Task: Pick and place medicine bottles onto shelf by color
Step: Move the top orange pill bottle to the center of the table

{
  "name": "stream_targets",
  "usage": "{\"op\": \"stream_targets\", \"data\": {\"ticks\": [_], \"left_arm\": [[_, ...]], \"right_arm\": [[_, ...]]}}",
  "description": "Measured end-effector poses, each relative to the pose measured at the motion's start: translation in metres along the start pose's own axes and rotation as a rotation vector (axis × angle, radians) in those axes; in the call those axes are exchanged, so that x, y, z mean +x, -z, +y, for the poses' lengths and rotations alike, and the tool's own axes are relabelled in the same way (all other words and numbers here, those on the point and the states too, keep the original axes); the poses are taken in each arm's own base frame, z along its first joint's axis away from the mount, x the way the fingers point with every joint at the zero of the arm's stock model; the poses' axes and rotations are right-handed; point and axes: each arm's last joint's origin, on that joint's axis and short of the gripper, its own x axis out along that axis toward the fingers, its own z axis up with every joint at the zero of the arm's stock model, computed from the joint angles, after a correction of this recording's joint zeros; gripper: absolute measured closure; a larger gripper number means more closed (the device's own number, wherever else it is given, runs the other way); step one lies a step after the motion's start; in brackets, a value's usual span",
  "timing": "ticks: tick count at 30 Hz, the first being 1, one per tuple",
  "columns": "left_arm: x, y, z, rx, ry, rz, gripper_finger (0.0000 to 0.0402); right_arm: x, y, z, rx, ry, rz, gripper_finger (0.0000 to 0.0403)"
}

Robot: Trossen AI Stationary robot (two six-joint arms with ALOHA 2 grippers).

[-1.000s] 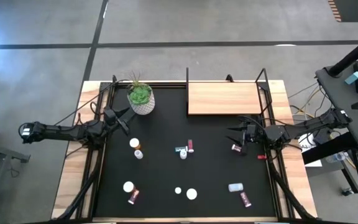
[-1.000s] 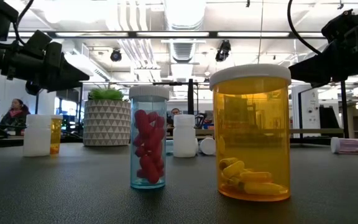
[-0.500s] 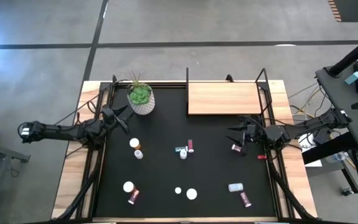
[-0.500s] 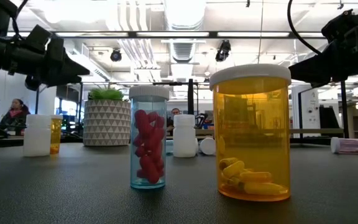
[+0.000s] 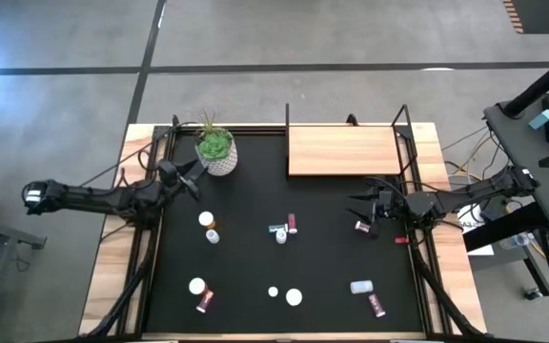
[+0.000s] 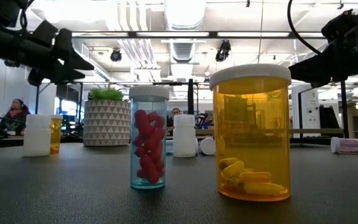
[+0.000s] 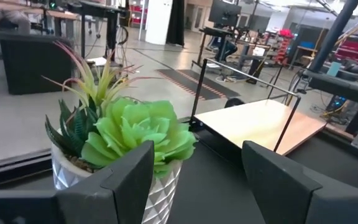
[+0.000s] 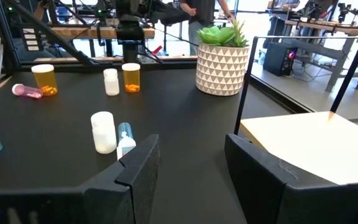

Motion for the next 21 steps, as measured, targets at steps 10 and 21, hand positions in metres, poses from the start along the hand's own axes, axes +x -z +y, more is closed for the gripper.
{"op": "stream_targets", "data": {"ticks": [10,21], "left_arm": [[0.016,-0.018,-0.026,-0.033,-0.028,0.055,0.0173],[0.046,-0.012,-0.057,-0.046,-0.098,0.156,0.0173]], "right_arm": [[0.0,0.0,0.0,0.0,0.0,0.0,0.0227],[0.0,0.0,0.0,0.0,0.0,0.0,0.0227]]}}
